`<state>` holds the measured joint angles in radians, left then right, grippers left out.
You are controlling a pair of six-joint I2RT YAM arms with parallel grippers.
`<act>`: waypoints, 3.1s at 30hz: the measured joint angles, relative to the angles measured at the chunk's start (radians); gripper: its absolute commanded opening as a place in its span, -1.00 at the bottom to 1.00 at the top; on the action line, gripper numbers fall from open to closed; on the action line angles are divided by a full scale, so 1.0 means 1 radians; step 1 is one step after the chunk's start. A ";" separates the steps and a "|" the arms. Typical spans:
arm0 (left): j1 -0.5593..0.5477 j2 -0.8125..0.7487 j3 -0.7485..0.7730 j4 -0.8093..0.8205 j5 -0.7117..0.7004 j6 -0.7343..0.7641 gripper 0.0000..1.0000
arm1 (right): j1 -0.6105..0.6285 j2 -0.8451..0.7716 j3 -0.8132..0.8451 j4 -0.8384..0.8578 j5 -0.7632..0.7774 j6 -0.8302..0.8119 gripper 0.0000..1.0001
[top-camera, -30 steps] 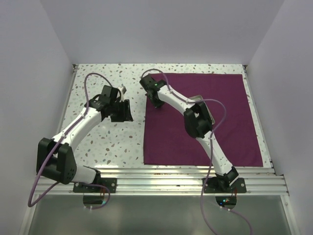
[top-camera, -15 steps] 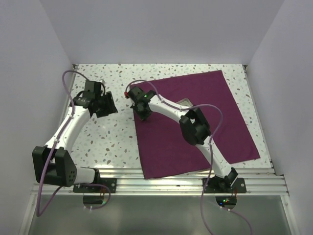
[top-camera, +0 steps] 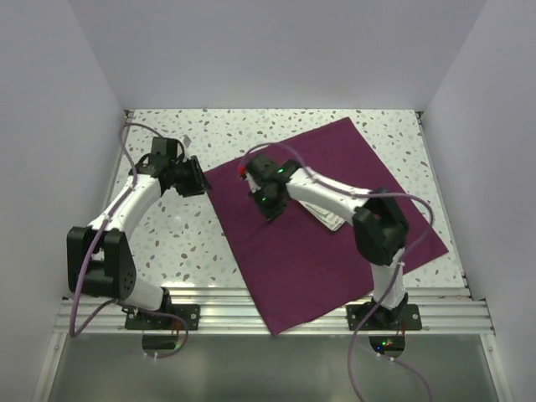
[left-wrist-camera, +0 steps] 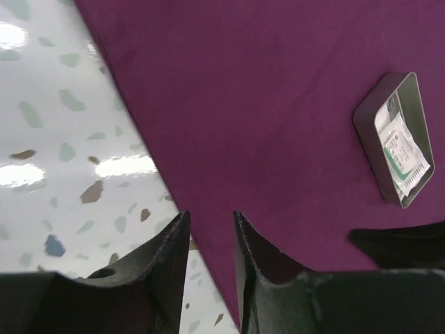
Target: Prepare the surgical pack
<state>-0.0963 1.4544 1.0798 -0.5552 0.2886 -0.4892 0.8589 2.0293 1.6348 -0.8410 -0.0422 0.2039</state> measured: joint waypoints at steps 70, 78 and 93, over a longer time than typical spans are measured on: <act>0.257 0.314 0.028 -0.042 0.185 0.046 -0.33 | -0.566 0.075 0.025 -0.021 -0.051 0.117 0.14; 0.202 0.155 0.084 -0.065 0.135 0.062 -0.31 | -0.535 -0.062 -0.095 0.006 -0.120 0.282 -0.12; 0.179 -0.005 0.083 -0.135 0.089 0.065 -0.32 | -0.501 -0.011 -0.178 0.094 -0.171 0.443 -0.29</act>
<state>0.0822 1.4494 1.1625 -0.6899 0.3771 -0.4240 0.3580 2.0186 1.4570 -0.7467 -0.2131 0.6468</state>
